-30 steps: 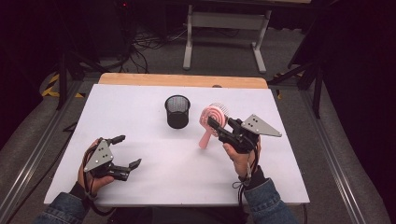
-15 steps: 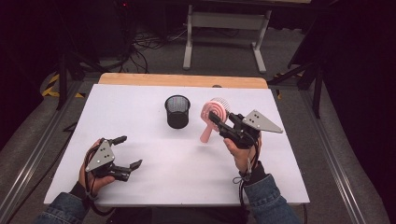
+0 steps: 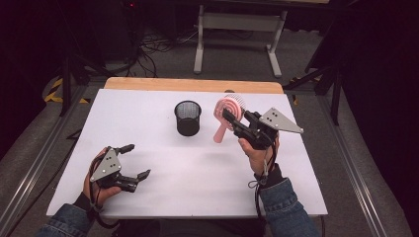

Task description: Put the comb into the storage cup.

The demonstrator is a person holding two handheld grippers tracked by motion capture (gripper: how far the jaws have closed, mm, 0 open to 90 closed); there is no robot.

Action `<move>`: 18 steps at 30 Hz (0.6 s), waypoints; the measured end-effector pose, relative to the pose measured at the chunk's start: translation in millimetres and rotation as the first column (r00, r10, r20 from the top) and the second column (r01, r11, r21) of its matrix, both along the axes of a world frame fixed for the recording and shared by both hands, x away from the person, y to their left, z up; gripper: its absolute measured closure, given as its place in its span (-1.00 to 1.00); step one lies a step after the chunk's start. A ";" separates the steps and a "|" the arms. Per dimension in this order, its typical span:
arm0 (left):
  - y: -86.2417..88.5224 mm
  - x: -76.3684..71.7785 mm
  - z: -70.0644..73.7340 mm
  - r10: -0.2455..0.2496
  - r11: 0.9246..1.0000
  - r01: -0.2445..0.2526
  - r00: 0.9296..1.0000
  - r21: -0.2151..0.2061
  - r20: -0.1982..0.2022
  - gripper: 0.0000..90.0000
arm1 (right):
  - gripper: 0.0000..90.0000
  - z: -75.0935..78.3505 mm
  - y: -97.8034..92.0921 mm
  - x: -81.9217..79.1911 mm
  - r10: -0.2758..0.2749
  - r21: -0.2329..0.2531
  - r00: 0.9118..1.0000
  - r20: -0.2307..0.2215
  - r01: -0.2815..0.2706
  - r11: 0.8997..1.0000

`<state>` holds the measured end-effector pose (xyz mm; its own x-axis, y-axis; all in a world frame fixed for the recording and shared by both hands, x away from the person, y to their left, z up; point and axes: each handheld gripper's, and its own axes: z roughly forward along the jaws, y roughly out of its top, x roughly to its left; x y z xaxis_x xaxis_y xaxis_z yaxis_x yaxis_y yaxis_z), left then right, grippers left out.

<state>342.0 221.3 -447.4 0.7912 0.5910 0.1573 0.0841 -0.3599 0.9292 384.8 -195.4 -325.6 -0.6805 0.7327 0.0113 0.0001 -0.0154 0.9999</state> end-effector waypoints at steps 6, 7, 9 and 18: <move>-0.7 -0.4 -0.4 0.001 1.000 -0.001 1.000 0.001 0.001 -0.88 | 0.41 5.3 4.4 2.3 0.003 -0.003 1.000 0.008 -0.003 1.000; -0.6 -0.4 -0.4 0.001 1.000 -0.001 1.000 -0.001 0.001 -0.88 | 0.41 6.7 5.2 3.1 0.003 -0.007 1.000 0.011 -0.003 1.000; -0.1 -0.1 -0.3 -0.003 1.000 0.003 1.000 -0.004 -0.001 -0.88 | 0.41 9.0 7.3 4.0 0.004 -0.007 1.000 0.013 -0.004 1.000; -0.4 0.2 -0.2 -0.009 1.000 0.009 1.000 -0.002 -0.002 -0.88 | 0.41 19.8 12.4 11.3 -0.001 0.001 1.000 0.031 0.001 1.000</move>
<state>342.2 220.9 -447.6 0.7970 0.5838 0.1550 0.0823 -0.3592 0.9296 396.1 -183.0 -305.8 -0.6794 0.7337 -0.0089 -0.0308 -0.0163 0.9994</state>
